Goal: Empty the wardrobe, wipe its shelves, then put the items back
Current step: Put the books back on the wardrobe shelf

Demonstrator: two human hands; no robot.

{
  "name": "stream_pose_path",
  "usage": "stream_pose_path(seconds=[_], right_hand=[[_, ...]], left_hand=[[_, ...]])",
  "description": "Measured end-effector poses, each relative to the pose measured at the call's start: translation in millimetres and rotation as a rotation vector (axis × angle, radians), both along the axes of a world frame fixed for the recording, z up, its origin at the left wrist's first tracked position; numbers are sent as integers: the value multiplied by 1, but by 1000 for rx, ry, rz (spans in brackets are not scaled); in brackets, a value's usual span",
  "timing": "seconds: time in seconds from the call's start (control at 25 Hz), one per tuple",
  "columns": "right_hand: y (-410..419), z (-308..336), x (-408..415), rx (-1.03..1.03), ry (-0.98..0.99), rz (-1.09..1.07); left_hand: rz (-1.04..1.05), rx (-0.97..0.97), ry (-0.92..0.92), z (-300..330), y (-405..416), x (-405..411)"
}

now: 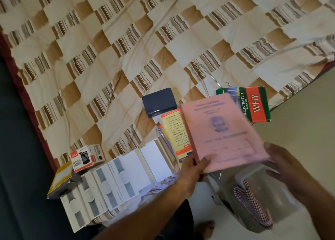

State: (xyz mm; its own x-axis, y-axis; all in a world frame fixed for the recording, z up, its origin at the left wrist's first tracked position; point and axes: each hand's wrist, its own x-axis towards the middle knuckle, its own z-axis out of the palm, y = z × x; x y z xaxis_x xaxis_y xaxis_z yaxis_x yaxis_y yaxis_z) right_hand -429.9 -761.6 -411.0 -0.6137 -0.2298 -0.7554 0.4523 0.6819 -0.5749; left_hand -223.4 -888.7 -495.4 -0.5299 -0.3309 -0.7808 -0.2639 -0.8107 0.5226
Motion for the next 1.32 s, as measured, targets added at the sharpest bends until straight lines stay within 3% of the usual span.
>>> stream_pose_path(seconds=[0.2, 0.32, 0.4, 0.52, 0.68, 0.88, 1.0, 1.2, 1.32], right_hand=[[21, 22, -16, -39, -152, -110], [25, 35, -4, 20, 46, -125], [27, 44, 6, 44, 159, -137], [42, 54, 14, 97, 271, -113], [75, 56, 25, 170, 307, -193], [103, 55, 44, 234, 309, -330], [110, 58, 51, 251, 299, -356], [125, 50, 62, 254, 256, -408], [134, 54, 70, 196, 255, -463]], left_hand=[[-470, -16, 275, 19, 2, 1], [-527, -88, 112, -6, -6, -7], [-562, -306, -155, -44, -24, -10], [-1067, -826, -411, -102, -61, -31], [-1551, -1233, -275, -133, -86, -102], [-1951, -1377, -283, -152, -85, -156], [-1982, -1441, -287, -156, -83, -165], [-1849, -1601, -198, -149, -82, -145], [-1778, -1481, -182, -137, -85, -135]])
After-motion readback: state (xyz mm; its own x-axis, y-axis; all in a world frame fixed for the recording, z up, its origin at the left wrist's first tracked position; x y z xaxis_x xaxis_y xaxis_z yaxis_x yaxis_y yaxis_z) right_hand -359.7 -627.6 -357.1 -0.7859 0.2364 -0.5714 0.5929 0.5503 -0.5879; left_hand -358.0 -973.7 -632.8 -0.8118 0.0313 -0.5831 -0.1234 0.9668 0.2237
